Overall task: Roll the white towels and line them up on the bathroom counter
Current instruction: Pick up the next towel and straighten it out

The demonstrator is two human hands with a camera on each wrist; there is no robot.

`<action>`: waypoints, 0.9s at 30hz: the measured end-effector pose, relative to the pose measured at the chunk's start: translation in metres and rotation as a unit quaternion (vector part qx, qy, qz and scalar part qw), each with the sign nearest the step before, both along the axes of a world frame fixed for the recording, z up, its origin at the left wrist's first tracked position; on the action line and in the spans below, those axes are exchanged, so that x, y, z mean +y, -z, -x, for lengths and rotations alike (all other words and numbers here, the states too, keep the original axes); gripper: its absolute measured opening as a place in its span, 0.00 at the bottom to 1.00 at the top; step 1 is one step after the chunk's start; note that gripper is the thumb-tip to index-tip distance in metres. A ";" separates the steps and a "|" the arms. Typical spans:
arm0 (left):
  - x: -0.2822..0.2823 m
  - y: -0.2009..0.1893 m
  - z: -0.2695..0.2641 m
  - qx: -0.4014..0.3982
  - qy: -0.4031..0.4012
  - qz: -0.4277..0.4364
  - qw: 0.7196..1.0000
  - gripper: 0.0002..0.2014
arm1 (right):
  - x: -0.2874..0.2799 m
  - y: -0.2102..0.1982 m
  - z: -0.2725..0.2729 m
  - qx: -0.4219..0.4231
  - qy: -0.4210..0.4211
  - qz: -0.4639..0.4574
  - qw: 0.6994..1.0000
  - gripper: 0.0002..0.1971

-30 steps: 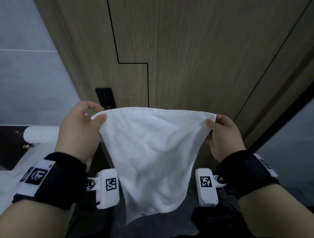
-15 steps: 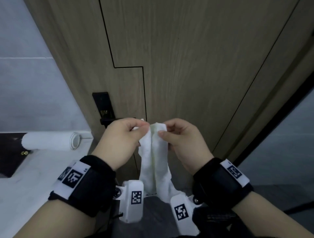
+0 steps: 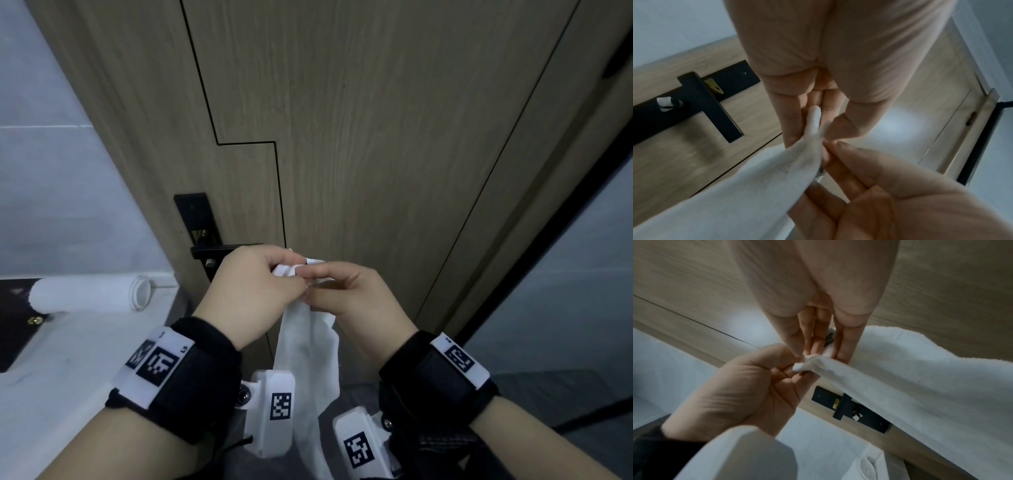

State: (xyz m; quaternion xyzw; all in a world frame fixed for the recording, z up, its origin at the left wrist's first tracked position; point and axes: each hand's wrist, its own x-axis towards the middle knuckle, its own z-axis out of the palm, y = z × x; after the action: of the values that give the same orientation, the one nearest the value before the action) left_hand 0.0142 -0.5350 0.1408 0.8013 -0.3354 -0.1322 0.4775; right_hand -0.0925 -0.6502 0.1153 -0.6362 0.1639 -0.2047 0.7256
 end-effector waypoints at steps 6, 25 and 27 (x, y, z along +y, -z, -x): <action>-0.003 0.008 -0.001 -0.013 -0.003 0.024 1.000 0.13 | -0.006 0.004 0.003 -0.010 -0.036 -0.004 0.999 0.13; 0.024 -0.027 -0.015 -0.033 0.078 0.050 0.995 0.13 | -0.077 0.028 -0.007 0.089 0.070 0.129 0.985 0.07; 0.025 -0.028 -0.015 -0.039 0.077 0.054 0.995 0.11 | -0.077 0.021 -0.011 0.090 0.036 0.153 0.983 0.12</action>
State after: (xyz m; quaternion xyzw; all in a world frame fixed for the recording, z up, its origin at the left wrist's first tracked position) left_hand 0.0291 -0.5105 0.1689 0.7506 -0.4214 -0.1193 0.4947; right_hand -0.0818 -0.7268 0.0944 -0.7493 0.2183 -0.1953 0.5939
